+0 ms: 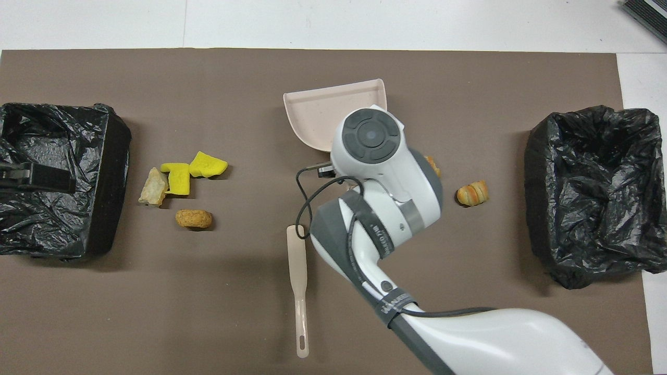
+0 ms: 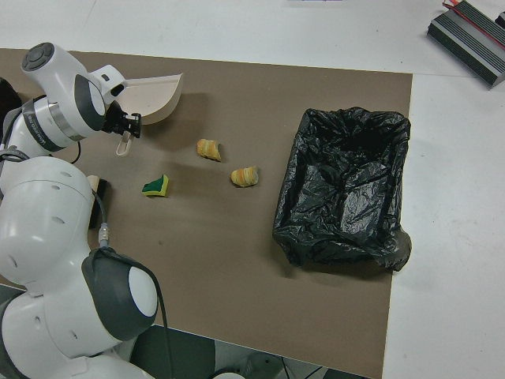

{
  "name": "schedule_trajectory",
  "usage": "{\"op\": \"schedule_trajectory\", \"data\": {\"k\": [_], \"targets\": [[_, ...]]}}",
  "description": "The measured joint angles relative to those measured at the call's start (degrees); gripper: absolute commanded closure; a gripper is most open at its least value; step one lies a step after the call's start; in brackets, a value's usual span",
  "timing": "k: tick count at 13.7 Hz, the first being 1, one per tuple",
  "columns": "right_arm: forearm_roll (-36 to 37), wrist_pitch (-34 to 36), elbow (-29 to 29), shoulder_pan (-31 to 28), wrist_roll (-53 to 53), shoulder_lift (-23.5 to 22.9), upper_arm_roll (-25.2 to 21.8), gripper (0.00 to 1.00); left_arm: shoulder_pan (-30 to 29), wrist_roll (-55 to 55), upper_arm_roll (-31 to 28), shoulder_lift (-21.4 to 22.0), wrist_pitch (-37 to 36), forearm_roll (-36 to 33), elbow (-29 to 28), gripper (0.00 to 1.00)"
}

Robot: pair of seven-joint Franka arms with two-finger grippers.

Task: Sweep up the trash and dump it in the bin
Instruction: 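Lift the dustpan with the right gripper while the left gripper reaches forward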

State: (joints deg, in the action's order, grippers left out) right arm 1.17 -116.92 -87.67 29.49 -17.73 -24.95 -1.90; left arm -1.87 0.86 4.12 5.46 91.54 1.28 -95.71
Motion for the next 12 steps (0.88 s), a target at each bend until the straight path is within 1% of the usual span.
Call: {"op": "schedule_trajectory", "data": {"k": [3,4,7,9,11,12], "targets": [[-1.24,1.1,0.0,-4.04,14.76,1.26,0.08,1.0,0.01,-0.03,0.01,0.0,-0.1,0.0,0.0,0.0],[-1.5,1.32,0.0,-5.01,20.83,1.36,0.09,1.0,0.08,-0.03,0.09,0.0,-0.17,0.0,0.0,0.0],[-1.66,3.99,0.0,-7.19,34.5,1.63,0.06,1.0,1.28,-2.88,1.05,-0.03,-0.24,0.13,-0.6,0.0],[-1.41,6.65,-0.01,-7.8,43.53,2.21,-0.08,1.0,5.38,-5.92,1.55,-0.11,0.95,0.14,-3.16,0.0],[-1.08,9.11,-0.01,-8.64,50.79,2.85,-0.09,1.0,10.04,-9.15,1.96,-0.03,5.97,0.14,-6.75,0.0],[-1.04,10.55,-0.02,-9.19,54.97,3.19,-0.12,1.0,12.57,-12.31,2.07,0.12,7.29,0.14,-8.57,0.0]]}}
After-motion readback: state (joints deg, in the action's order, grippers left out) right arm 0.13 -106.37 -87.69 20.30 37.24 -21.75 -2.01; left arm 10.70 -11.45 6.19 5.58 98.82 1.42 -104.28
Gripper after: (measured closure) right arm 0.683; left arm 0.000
